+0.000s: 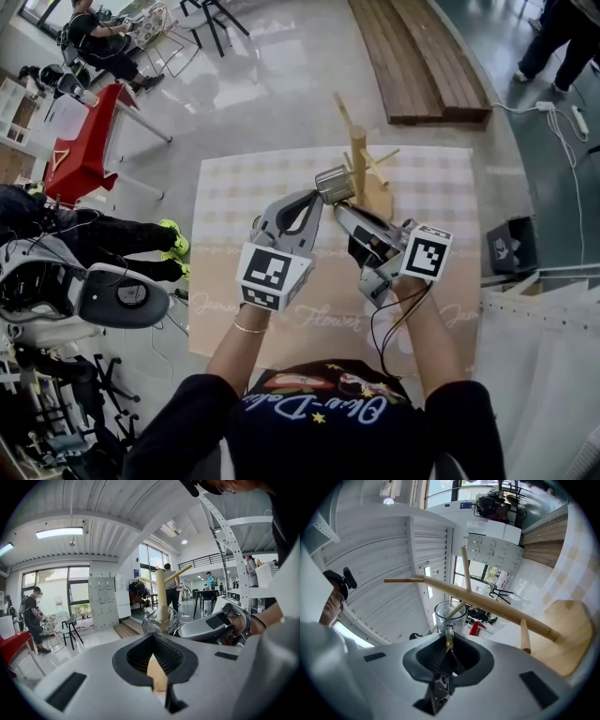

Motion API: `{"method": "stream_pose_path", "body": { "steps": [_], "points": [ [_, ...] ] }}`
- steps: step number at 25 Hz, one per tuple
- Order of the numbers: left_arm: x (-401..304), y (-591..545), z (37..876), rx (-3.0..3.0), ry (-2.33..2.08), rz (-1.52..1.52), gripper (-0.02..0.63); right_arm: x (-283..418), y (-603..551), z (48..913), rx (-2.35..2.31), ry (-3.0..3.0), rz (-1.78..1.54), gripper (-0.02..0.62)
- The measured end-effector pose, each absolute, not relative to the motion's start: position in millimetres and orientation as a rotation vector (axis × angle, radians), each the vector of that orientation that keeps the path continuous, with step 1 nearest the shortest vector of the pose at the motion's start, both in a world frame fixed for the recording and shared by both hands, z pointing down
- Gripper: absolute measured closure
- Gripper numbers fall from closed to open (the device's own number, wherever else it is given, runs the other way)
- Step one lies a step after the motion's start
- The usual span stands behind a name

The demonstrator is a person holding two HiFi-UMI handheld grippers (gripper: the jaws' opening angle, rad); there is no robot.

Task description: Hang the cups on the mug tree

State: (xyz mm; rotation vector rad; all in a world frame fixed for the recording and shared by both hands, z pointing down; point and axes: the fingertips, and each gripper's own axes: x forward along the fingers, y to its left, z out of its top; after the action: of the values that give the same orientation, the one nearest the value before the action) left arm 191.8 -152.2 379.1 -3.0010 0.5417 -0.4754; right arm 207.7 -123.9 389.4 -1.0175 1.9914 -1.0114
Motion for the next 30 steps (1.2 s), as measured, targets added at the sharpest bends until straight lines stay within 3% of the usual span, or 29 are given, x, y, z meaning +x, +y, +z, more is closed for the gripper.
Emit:
{"method": "stream_pose_path", "body": {
  "steps": [30],
  "points": [
    [189.2, -148.6, 380.6, -2.984, 0.508, -0.48, 0.604, 206.4, -126.9, 395.2, -0.979, 1.857, -1.048, 0.538]
  ]
}}
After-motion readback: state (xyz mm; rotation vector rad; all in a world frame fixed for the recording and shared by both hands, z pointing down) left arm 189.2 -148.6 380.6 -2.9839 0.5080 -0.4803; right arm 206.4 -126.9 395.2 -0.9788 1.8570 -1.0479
